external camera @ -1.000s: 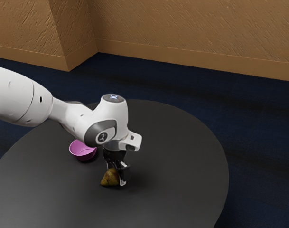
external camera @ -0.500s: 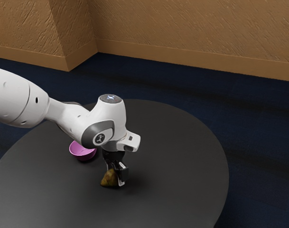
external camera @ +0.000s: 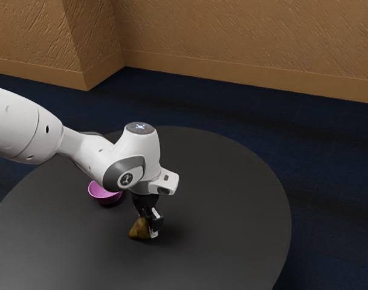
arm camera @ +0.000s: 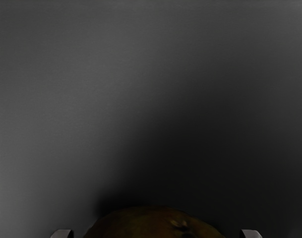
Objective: Place the pear in the bowl.
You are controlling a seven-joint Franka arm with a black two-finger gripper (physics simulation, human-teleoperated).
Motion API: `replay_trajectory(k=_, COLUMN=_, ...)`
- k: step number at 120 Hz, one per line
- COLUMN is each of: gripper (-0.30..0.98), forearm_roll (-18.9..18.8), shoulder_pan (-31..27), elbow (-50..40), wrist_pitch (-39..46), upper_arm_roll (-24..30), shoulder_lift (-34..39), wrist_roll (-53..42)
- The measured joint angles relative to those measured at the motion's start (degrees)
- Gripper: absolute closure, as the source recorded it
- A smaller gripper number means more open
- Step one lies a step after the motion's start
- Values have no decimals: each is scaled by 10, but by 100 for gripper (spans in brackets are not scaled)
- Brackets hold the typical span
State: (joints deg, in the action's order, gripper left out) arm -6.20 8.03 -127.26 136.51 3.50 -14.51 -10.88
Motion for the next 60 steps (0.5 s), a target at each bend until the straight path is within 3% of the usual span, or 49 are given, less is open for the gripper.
replay_trajectory(k=34, gripper=45, forearm_roll=-5, shoulder_pan=0, elbow=0, wrist_pitch=-2, upper_arm_roll=0, shoulder_lift=16, wrist_roll=8)
replay_trajectory(k=60, gripper=67, forearm_roll=-32, shoulder_pan=-2, elbow=7, wrist_pitch=-25, upper_arm_roll=-1, shoulder_lift=50, wrist_roll=29)
